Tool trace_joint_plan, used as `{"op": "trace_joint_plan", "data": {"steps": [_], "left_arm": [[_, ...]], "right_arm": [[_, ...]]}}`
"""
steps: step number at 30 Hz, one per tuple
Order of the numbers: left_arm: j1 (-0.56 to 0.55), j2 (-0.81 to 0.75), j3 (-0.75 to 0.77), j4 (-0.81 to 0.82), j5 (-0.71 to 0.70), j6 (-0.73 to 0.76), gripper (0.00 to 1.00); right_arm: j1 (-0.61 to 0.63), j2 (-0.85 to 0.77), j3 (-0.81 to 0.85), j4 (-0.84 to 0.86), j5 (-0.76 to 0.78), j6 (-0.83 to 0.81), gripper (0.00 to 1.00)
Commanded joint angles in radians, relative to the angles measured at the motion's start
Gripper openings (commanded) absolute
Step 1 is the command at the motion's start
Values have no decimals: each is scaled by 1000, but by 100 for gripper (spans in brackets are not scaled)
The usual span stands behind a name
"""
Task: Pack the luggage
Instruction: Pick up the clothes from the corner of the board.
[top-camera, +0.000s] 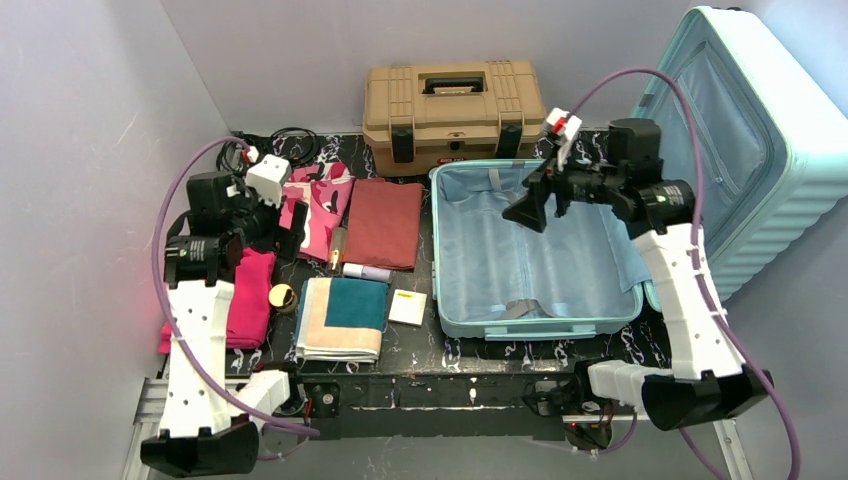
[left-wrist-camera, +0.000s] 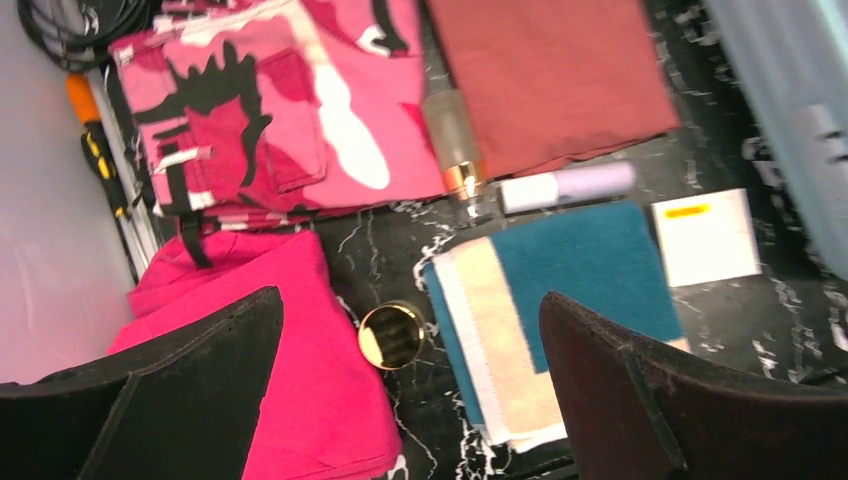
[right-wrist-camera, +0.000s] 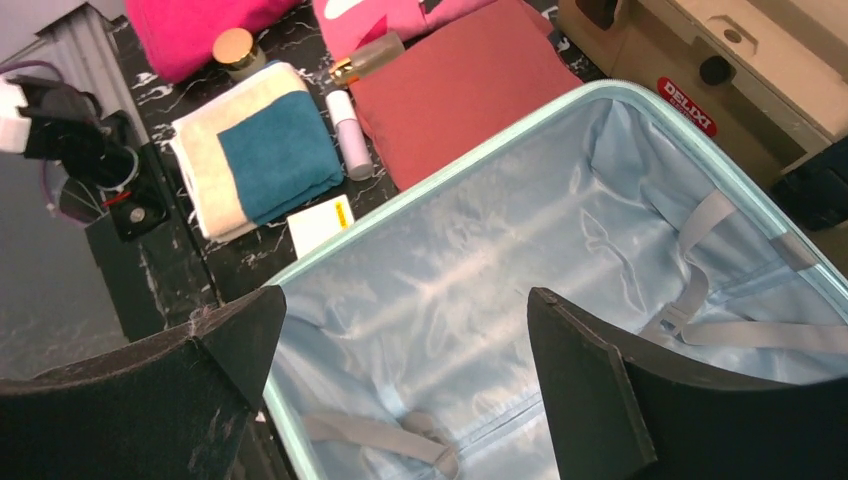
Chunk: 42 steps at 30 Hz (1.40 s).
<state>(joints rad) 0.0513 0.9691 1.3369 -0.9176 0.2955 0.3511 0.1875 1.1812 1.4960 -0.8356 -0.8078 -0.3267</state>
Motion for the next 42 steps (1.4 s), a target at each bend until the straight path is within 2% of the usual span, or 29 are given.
{"op": "trace_joint_plan", "data": {"steps": [1, 4, 12, 19, 24, 30, 36, 42], "left_arm": [[6, 52, -72, 114, -157, -12, 99], [3, 94, -121, 186, -173, -8, 99], [-36, 182, -248, 373, -235, 56, 99], [-189, 195, -346, 478, -343, 120, 99], [-276, 229, -431, 600, -487, 136, 99], [-276, 416, -366, 712, -613, 68, 99], [-277, 600, -244, 703, -600, -4, 99], [-278, 686, -161, 700, -587, -20, 99]], "right_arm": [[136, 101, 57, 169, 207, 165, 100], [226, 213, 128, 186, 328, 223, 100], [373, 495, 359, 211, 429, 288, 100], [417, 621, 458, 212, 456, 299, 100], [417, 590, 400, 242, 479, 273, 100], [417, 513, 316, 284, 512, 233, 100], [417, 458, 245, 315, 525, 205, 100], [417, 425, 204, 337, 540, 187, 100]]}}
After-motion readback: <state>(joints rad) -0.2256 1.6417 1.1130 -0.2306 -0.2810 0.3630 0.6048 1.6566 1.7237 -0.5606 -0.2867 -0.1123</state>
